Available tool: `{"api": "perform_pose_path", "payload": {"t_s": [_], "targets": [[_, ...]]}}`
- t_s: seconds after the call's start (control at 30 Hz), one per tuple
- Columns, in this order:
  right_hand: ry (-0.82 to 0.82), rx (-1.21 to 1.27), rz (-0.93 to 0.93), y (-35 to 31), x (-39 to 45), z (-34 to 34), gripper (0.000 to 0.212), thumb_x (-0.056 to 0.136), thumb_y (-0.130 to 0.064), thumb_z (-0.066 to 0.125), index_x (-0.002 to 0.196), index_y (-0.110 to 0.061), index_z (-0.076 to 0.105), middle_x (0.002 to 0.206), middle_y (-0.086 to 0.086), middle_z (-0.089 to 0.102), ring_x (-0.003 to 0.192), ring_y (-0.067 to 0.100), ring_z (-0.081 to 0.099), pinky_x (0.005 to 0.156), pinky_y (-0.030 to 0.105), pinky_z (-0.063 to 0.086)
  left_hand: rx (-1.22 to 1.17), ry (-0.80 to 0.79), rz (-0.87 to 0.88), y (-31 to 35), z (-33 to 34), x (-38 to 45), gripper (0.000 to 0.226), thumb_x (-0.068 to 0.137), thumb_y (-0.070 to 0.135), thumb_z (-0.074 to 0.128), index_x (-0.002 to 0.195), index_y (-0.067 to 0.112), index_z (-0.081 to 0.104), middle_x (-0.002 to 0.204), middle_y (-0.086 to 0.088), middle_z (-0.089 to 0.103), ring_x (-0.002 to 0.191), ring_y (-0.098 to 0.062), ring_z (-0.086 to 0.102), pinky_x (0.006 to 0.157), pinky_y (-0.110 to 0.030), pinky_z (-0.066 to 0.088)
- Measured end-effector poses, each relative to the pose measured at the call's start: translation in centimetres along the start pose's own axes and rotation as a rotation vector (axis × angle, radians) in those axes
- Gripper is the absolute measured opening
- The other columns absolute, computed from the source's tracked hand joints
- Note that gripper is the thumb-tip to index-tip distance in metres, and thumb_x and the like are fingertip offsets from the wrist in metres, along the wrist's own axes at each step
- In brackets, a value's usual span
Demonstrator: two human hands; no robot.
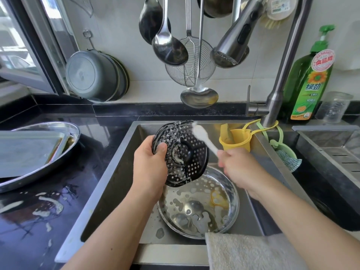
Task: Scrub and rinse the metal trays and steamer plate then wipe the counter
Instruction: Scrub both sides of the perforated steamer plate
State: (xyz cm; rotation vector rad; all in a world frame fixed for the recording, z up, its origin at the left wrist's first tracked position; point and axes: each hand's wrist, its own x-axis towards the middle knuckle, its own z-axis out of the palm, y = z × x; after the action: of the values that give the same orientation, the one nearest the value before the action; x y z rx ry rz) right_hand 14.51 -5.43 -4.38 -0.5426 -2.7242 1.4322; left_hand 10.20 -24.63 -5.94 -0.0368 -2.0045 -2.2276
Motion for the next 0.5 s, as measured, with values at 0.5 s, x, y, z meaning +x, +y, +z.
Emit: {"api": "perform_pose_path", "payload": {"t_s": [0.5], "targets": [[0.151,-0.346,-0.262,0.2,0.8,0.2,0.044,0.106,-0.036,0.040,0.082,-0.006,0.061,0.077,0.011,0.063,0.077,0.030,0.058,0.070,0.040,0.048,0.024,-0.094,-0.079,0.3,0.0,-0.1,0.021,0.107,0.007,0.052,0.108,0.015,0.071,0.103,-0.006,0.079,0.100,-0.027,0.075,0.093,-0.055,0.060]]}}
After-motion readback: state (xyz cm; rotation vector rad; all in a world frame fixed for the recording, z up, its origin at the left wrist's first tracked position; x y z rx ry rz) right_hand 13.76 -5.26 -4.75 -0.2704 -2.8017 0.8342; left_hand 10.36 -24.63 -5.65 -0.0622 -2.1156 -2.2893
